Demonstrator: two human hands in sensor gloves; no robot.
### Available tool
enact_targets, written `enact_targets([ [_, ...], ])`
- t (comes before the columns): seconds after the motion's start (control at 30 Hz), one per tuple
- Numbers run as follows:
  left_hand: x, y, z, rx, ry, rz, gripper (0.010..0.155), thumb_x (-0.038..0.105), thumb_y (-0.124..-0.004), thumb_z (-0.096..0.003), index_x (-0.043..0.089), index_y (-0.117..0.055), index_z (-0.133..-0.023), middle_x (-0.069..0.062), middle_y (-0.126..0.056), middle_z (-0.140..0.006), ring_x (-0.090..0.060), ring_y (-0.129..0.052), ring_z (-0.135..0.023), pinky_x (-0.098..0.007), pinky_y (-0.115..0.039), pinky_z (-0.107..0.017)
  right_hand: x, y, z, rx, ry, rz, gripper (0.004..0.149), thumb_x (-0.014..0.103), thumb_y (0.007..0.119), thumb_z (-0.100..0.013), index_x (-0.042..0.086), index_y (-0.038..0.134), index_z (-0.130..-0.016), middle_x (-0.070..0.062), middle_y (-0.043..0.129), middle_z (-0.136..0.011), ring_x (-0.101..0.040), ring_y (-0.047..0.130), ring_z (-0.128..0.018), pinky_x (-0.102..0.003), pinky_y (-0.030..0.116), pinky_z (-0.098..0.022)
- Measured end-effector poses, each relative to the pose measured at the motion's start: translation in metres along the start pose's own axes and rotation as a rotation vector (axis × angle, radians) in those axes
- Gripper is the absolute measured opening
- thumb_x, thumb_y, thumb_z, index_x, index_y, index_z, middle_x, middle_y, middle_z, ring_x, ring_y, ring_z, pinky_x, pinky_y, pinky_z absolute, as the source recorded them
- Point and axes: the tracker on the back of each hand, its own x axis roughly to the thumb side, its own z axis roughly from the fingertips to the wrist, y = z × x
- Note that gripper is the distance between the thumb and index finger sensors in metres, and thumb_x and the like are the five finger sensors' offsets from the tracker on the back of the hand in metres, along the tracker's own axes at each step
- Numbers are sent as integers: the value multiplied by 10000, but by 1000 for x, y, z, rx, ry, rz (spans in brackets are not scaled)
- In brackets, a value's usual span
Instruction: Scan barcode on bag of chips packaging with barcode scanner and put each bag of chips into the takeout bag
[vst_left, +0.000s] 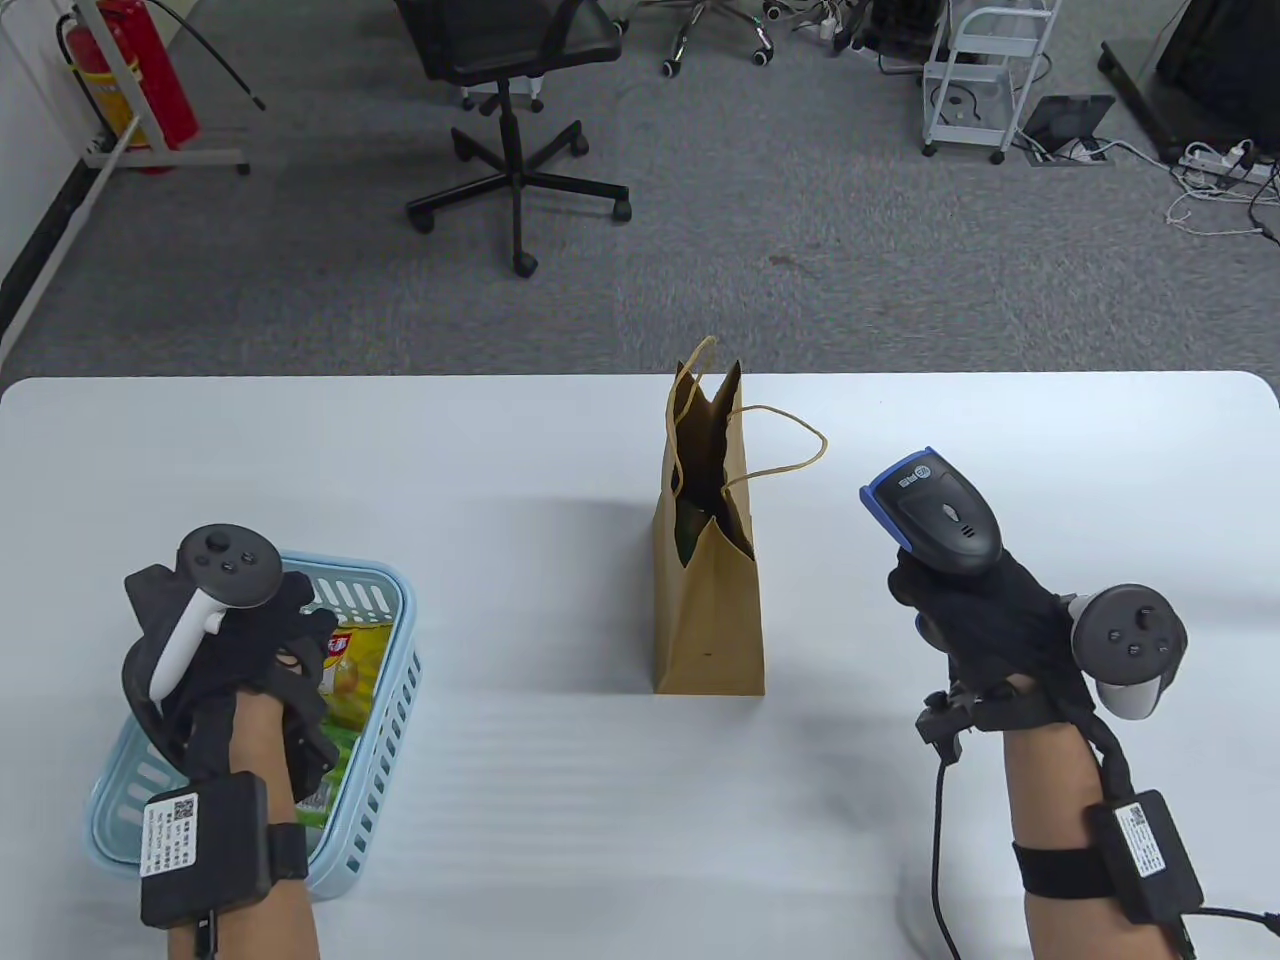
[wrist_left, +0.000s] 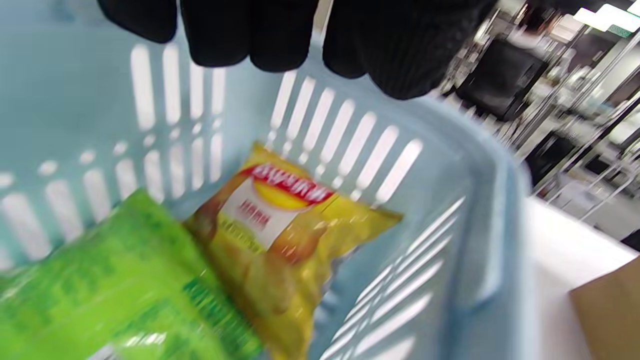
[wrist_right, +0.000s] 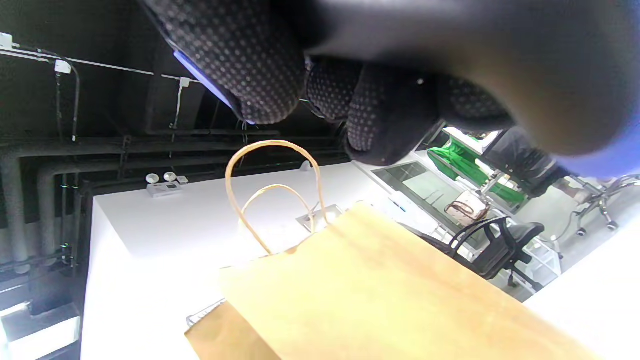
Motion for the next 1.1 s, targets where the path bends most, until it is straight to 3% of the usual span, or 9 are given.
enact_targets([
  [0.2, -10, -28, -36, -153, 194, -184, 802, 436, -811, -531, 179, -446, -1197, -222, -395, -1218, -577, -467, -1078, -719, -453, -731, -9, -3, -2, -2, 30, -6, 598, 303, 867, -556, -29, 659, -1009, -171, 886, -821, -308, 1063, -550, -541, 873, -442],
  [0.33, -16, -43, -49, -262, 183, -133, 960, 536, -807, -501, 181, -261, -1207, -230, -292, -1219, -580, -414, -1090, -718, -433, -739, -12, -3, -2, -2, 37, -8, 598, 303, 867, -556, -29, 660, -1009, -182, 888, -817, -309, 1063, -549, -541, 873, -441],
  [0.5, -26, -71, -65, -372, 215, -111, 1088, 594, -766, -496, 203, 22, -1136, -187, -105, -1201, -546, -301, -1124, -696, -364, -777, -12, -2, -2, 6, 43, -5, 597, 304, 865, -557, -29, 661, -1008, -171, 888, -820, -309, 1062, -551, -541, 873, -442],
  [0.67, -25, -75, -67, -324, 272, -196, 1028, 603, -700, -539, 225, 69, -1108, -90, -205, -1188, -438, -354, -1157, -640, -383, -821, -15, 1, -3, 18, 53, 3, 597, 303, 866, -556, -28, 661, -1009, -171, 886, -821, -310, 1062, -550, -542, 872, -442],
  [0.83, -25, -56, -57, -201, 262, -115, 920, 510, -730, -568, 222, -61, -1130, -84, -384, -1151, -448, -463, -1119, -649, -432, -801, -15, 0, -4, 14, 50, -3, 598, 304, 866, -557, -29, 661, -1009, -171, 886, -822, -311, 1061, -553, -542, 872, -444],
  [1.1, -22, -23, -27, -63, 152, 33, 904, 443, -809, -531, 150, -210, -1141, -161, -525, -1091, -523, -600, -1025, -663, -519, -734, -9, -5, -1, -2, 28, -15, 598, 303, 867, -556, -30, 660, -1009, -173, 886, -821, -311, 1063, -551, -542, 873, -442],
])
